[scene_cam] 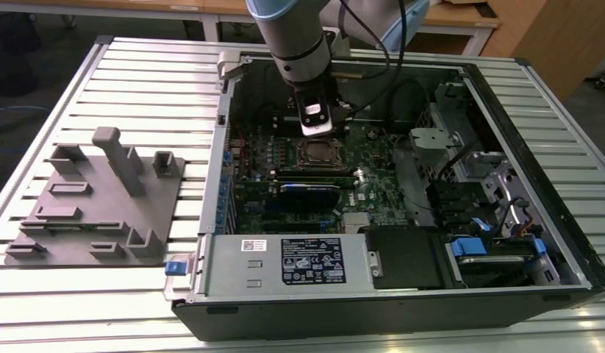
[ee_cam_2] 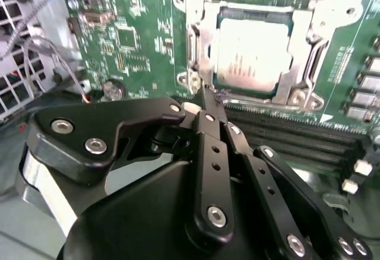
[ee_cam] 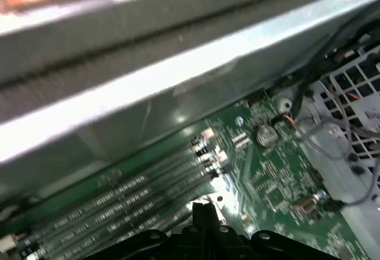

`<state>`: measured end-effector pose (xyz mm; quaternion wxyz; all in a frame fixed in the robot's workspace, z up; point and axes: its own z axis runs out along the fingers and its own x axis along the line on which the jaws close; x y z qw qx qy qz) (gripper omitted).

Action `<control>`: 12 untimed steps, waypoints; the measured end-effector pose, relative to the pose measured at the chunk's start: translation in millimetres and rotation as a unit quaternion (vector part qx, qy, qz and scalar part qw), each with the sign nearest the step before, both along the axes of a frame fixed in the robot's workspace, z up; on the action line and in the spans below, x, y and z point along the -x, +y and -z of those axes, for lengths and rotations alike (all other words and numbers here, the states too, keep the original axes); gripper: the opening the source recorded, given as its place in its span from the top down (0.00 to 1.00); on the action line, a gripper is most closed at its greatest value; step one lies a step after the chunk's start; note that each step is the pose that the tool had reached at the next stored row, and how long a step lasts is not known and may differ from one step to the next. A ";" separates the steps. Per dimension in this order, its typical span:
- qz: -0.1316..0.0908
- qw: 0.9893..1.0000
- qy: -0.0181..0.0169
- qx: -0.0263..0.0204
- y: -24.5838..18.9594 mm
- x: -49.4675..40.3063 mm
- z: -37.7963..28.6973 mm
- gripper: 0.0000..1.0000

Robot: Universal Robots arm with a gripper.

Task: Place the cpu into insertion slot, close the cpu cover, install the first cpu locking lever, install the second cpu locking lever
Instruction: 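Install the first cpu locking lever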

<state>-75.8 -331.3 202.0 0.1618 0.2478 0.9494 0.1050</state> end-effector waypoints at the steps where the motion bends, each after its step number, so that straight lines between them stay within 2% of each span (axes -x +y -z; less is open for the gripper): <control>1: 0.000 1.000 0.000 0.001 0.0 0.0 0.0 0.89; 4: 0.000 1.000 0.000 0.003 0.0 0.0 0.0 0.89; 5: 0.000 1.000 0.003 0.003 0.0 -0.1 0.0 0.89; 8: 0.000 1.000 0.020 0.003 0.0 -0.6 0.1 0.89; 9: 0.000 1.000 0.022 0.003 0.0 -0.7 0.2 0.89; 12: 0.000 1.000 0.023 0.003 -0.1 -0.6 0.1 0.89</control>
